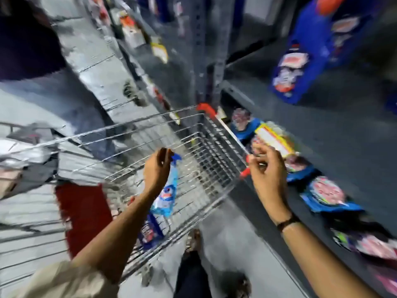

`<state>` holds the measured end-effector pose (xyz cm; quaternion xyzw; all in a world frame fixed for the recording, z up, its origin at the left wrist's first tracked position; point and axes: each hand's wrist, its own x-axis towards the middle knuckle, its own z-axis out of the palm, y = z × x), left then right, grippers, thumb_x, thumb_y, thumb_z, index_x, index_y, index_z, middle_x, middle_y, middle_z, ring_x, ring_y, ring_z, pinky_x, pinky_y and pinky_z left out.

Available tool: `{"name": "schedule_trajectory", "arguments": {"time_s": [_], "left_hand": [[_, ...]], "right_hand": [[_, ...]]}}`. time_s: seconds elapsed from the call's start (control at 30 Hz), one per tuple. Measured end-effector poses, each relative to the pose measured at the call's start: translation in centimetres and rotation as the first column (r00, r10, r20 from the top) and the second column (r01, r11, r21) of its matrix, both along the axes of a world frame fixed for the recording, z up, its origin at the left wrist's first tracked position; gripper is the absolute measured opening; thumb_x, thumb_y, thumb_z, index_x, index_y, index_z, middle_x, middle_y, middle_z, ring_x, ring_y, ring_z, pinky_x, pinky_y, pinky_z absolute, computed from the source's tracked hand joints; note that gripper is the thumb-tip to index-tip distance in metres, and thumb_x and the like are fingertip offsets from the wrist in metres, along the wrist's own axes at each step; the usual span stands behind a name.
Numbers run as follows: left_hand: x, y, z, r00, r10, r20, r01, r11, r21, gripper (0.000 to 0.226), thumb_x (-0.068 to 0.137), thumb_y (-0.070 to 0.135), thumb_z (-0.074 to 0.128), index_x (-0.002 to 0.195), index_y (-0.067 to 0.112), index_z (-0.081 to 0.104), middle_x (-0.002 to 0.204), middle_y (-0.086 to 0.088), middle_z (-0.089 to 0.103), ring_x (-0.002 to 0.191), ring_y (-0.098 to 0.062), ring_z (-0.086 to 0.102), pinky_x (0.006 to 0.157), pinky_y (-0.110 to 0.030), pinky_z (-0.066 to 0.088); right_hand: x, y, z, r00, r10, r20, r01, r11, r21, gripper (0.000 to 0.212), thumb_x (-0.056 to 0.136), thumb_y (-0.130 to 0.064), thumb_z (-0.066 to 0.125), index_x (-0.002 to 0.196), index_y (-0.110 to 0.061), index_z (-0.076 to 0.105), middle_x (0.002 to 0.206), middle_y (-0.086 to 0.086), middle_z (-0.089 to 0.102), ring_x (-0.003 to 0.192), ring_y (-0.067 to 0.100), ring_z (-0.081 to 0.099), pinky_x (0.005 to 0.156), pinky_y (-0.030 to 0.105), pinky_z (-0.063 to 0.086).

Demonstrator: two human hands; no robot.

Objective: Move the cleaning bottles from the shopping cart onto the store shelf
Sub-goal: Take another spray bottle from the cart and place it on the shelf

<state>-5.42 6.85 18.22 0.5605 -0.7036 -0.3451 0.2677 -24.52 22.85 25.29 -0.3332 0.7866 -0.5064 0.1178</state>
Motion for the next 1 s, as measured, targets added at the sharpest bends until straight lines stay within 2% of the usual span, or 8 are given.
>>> {"name": "schedule_trajectory", "arguments": {"time_s": [0.13, 0.2, 0.27, 0.4, 0.47, 0.63, 0.83, 1.0], "left_hand": [[6.7, -3.7, -7.5, 0.973, 0.0, 0.23, -0.066, 0.959, 0.277, 0.027, 0.091, 0.017, 0.049, 0.085, -0.004, 0.064, 0.09, -0.03, 0.069, 0.082, -0.035, 0.065, 0.072, -0.044, 0.047], [8.4, -4.6, -11.1, 0.944, -0.066, 0.323, -0.066, 0.923, 0.38, 0.031, 0.093, 0.019, 0.047, 0.091, -0.006, 0.065, 0.096, -0.034, 0.066, 0.08, -0.033, 0.063, 0.071, -0.041, 0.038], [9.6, -5.2, -14.3, 0.915, -0.103, 0.39, -0.081, 0.9, 0.429, 0.034, 0.094, 0.026, 0.045, 0.099, -0.001, 0.065, 0.105, -0.03, 0.066, 0.092, -0.035, 0.063, 0.072, -0.038, 0.038], [10.7, -6.4, -20.2, 0.927, -0.12, 0.355, -0.112, 0.816, 0.567, 0.033, 0.093, 0.025, 0.045, 0.108, 0.002, 0.063, 0.114, -0.028, 0.065, 0.107, -0.036, 0.06, 0.083, -0.037, 0.045], [10.5, -6.4, -21.9, 0.943, -0.114, 0.314, -0.119, 0.764, 0.635, 0.032, 0.092, 0.024, 0.047, 0.11, 0.001, 0.061, 0.113, -0.03, 0.065, 0.107, -0.037, 0.061, 0.085, -0.038, 0.047], [9.8, -6.2, -25.1, 0.947, -0.214, 0.24, -0.046, 0.649, 0.76, 0.034, 0.093, 0.025, 0.047, 0.118, 0.003, 0.053, 0.116, -0.031, 0.061, 0.107, -0.038, 0.059, 0.083, -0.04, 0.047], [9.5, -4.9, -24.7, 0.951, -0.203, 0.231, -0.024, 0.7, 0.713, 0.044, 0.085, 0.016, 0.061, 0.12, -0.004, 0.044, 0.12, -0.026, 0.057, 0.1, -0.029, 0.057, 0.084, -0.04, 0.045], [9.1, -3.5, -20.8, 0.988, -0.093, 0.121, -0.015, 0.731, 0.682, 0.04, 0.077, 0.006, 0.069, 0.109, -0.005, 0.047, 0.111, -0.031, 0.059, 0.079, -0.016, 0.049, 0.066, -0.025, 0.047]], "right_hand": [[6.3, -10.8, -7.2, 0.902, 0.29, 0.32, -0.371, 0.899, 0.231, 0.034, 0.085, 0.007, 0.056, 0.119, 0.008, 0.052, 0.118, 0.031, 0.057, 0.099, 0.043, 0.06, 0.081, 0.032, 0.047], [8.8, -14.9, -11.7, 0.829, 0.297, 0.475, -0.472, 0.827, 0.306, 0.038, 0.085, 0.009, 0.054, 0.122, 0.012, 0.048, 0.12, 0.03, 0.053, 0.099, 0.032, 0.061, 0.093, 0.031, 0.049], [10.8, -17.7, -16.4, 0.775, 0.241, 0.584, -0.51, 0.784, 0.354, 0.024, 0.086, 0.009, 0.053, 0.11, 0.006, 0.055, 0.111, 0.024, 0.055, 0.097, 0.025, 0.059, 0.081, 0.014, 0.052], [13.1, -20.1, -25.4, 0.757, 0.171, 0.631, -0.571, 0.642, 0.511, 0.025, 0.088, 0.007, 0.051, 0.112, 0.004, 0.053, 0.109, 0.019, 0.056, 0.1, 0.022, 0.05, 0.086, 0.031, 0.046], [13.3, -19.8, -27.9, 0.744, 0.099, 0.66, -0.547, 0.658, 0.518, 0.041, 0.087, 0.012, 0.049, 0.128, 0.012, 0.042, 0.128, 0.028, 0.05, 0.11, 0.024, 0.049, 0.078, 0.013, 0.049], [14.1, -18.9, -31.2, 0.679, -0.117, 0.725, -0.503, 0.645, 0.575, 0.065, 0.086, -0.001, 0.06, 0.141, 0.001, 0.026, 0.146, 0.021, 0.037, 0.13, 0.033, 0.043, 0.082, 0.025, 0.046], [15.1, -18.6, -30.3, 0.556, -0.253, 0.792, -0.496, 0.663, 0.56, 0.051, 0.081, 0.002, 0.064, 0.128, -0.001, 0.045, 0.133, 0.023, 0.053, 0.118, 0.039, 0.055, 0.096, 0.055, 0.048], [13.8, -17.5, -25.0, 0.44, -0.218, 0.871, -0.49, 0.754, 0.437, 0.036, 0.079, 0.01, 0.063, 0.101, -0.012, 0.045, 0.087, 0.007, 0.059, 0.077, 0.023, 0.06, 0.067, 0.035, 0.053]]}}
